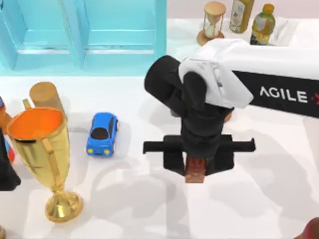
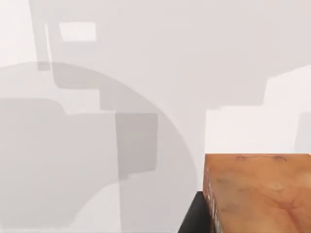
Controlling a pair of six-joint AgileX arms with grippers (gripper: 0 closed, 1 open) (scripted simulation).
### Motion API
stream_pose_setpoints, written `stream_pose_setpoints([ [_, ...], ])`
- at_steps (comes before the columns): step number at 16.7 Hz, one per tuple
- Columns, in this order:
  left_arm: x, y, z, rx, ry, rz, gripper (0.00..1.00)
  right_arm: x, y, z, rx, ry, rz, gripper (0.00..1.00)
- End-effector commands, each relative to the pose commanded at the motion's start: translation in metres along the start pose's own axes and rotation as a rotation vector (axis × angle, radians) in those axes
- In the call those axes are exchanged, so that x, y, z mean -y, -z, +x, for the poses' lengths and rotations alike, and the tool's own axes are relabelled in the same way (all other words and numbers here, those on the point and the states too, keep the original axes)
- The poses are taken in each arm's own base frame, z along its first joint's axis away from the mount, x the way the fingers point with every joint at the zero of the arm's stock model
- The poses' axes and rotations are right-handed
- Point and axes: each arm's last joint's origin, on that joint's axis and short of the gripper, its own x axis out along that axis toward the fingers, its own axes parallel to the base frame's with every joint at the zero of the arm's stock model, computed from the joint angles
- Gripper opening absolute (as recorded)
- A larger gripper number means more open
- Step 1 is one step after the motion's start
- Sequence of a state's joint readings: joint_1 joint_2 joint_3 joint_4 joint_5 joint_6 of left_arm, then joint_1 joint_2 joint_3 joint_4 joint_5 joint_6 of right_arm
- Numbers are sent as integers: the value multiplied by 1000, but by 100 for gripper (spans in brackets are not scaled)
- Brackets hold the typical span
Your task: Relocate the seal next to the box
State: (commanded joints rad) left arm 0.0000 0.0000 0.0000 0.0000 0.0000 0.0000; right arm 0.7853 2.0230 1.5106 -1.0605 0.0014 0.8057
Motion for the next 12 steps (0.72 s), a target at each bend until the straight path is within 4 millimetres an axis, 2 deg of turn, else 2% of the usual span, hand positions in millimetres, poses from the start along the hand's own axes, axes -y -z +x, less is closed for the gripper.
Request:
stream_pose_setpoints([
  [2, 0, 0, 0, 0, 0, 0, 100, 10, -9, -6, 2, -3, 0, 0],
  [5, 0, 0, 0, 0, 0, 0, 100, 46, -36, -23, 2, -4, -5, 0],
  [9, 0, 0, 0, 0, 0, 0, 100, 134, -75, -52, -14, 5, -6, 0],
  [12, 0, 0, 0, 0, 0, 0, 100, 200, -86, -75, -13, 3, -4, 0],
])
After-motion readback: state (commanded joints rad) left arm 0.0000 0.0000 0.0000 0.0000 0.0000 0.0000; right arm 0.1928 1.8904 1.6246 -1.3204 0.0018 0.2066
